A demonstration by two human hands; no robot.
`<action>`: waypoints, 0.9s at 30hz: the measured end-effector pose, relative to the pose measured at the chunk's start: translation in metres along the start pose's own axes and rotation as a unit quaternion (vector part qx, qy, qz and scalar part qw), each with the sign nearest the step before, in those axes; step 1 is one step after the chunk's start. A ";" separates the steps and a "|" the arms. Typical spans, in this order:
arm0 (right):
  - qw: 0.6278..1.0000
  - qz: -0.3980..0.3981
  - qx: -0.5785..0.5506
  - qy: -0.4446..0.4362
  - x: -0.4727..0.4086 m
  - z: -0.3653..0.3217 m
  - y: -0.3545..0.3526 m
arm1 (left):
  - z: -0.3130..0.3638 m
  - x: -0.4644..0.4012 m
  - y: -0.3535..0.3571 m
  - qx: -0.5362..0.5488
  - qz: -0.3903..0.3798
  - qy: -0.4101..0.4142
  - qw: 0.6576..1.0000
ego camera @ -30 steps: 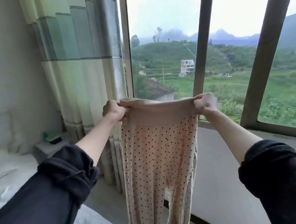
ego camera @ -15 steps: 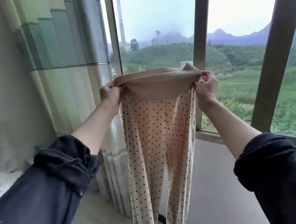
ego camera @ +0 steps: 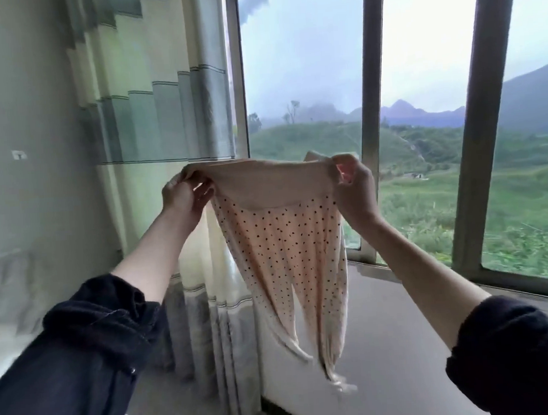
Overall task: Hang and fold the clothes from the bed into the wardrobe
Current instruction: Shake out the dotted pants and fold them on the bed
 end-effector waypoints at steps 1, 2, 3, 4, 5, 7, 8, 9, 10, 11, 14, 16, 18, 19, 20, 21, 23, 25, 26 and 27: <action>1.000 -0.020 0.002 -0.013 0.022 -0.019 0.008 | 0.015 0.013 -0.021 -0.001 0.010 0.005 1.000; 0.999 -0.049 0.005 -0.017 0.049 -0.041 0.018 | 0.032 0.029 -0.049 -0.004 0.022 0.006 1.000; 0.997 -0.073 0.002 -0.026 0.072 -0.061 0.027 | 0.044 0.042 -0.072 0.006 0.027 0.006 1.000; 0.995 -0.099 0.000 -0.034 0.096 -0.083 0.037 | 0.056 0.057 -0.096 0.006 0.031 0.002 0.999; 0.991 -0.126 -0.004 -0.044 0.119 -0.105 0.048 | 0.070 0.072 -0.119 0.006 0.036 -0.003 0.999; 0.980 -0.193 -0.032 -0.036 0.173 -0.145 0.074 | 0.090 0.110 -0.173 0.022 0.061 -0.014 0.998; 0.972 -0.229 -0.047 -0.029 0.204 -0.165 0.088 | 0.101 0.134 -0.203 0.042 0.081 -0.026 0.995; 0.962 -0.265 -0.068 -0.020 0.238 -0.187 0.104 | 0.113 0.159 -0.233 0.067 0.100 -0.035 0.992; 0.950 -0.301 -0.078 -0.011 0.268 -0.202 0.119 | 0.123 0.179 -0.266 0.071 0.130 -0.036 0.988; 0.937 -0.337 -0.094 0.001 0.301 -0.217 0.134 | 0.132 0.202 -0.302 0.094 0.159 -0.044 0.982; 0.885 -0.442 -0.140 0.037 0.395 -0.247 0.174 | 0.146 0.276 -0.408 0.101 0.249 -0.074 0.960; 0.833 -0.529 -0.151 0.052 0.467 -0.268 0.199 | 0.156 0.340 -0.483 0.034 0.312 -0.104 0.944; 0.778 -0.605 -0.155 0.061 0.531 -0.280 0.212 | 0.155 0.403 -0.545 -0.039 0.358 -0.136 0.923; 0.744 -0.646 -0.163 0.059 0.568 -0.289 0.220 | 0.155 0.439 -0.574 -0.056 0.380 -0.142 0.912; 0.715 -0.678 -0.162 0.047 0.599 -0.296 0.226 | 0.155 0.467 -0.596 -0.068 0.399 -0.146 0.903; 0.686 -0.708 -0.161 0.037 0.631 -0.305 0.230 | 0.154 0.498 -0.615 -0.074 0.420 -0.151 0.892; 0.647 -0.745 -0.158 0.020 0.674 -0.313 0.238 | 0.146 0.535 -0.645 -0.049 0.455 -0.154 0.876; 0.619 -0.770 -0.156 -0.003 0.709 -0.321 0.247 | 0.142 0.561 -0.672 -0.030 0.472 -0.149 0.868; 0.612 -0.775 -0.154 -0.016 0.717 -0.324 0.248 | 0.143 0.566 -0.676 -0.022 0.475 -0.148 0.867; 0.600 -0.785 -0.154 -0.028 0.730 -0.328 0.252 | 0.145 0.573 -0.686 -0.016 0.479 -0.142 0.866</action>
Point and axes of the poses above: each hand's wrist, its own x-axis away from the middle knuckle, its own y-axis out of the palm, z = x × y, the point moved 5 cm from there along -x, towards the middle knuckle, and after that the axes turned 2 degrees about -y, right-handed, at the moved point
